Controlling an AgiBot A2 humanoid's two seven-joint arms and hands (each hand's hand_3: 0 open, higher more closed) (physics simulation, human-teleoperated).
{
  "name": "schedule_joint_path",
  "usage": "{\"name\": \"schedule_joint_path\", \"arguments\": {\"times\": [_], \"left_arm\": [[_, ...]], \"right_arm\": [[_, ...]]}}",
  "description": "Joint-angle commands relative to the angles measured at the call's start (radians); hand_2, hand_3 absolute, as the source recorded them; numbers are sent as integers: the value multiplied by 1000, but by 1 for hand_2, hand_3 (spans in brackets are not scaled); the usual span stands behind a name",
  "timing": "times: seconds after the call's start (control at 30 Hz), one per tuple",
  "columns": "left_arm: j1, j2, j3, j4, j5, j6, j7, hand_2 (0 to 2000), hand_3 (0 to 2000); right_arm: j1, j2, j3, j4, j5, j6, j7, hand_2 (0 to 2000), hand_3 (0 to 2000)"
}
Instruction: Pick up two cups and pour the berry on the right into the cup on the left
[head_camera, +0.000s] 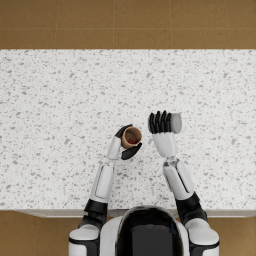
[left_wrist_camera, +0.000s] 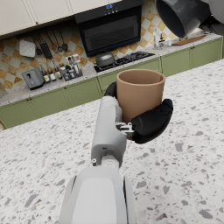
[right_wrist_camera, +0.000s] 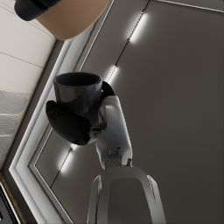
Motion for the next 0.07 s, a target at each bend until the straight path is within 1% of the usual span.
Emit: {"name": "schedule_joint_path", "arguments": {"times": [0.03,0.07], "left_arm": [[0,0,0,0,0,0,0,2000,1280],[0,0,0,0,0,0,0,2000,1280]], "right_arm": [[0,0,0,0,0,0,0,2000,1280],[0,0,0,0,0,0,0,2000,1280]]}}
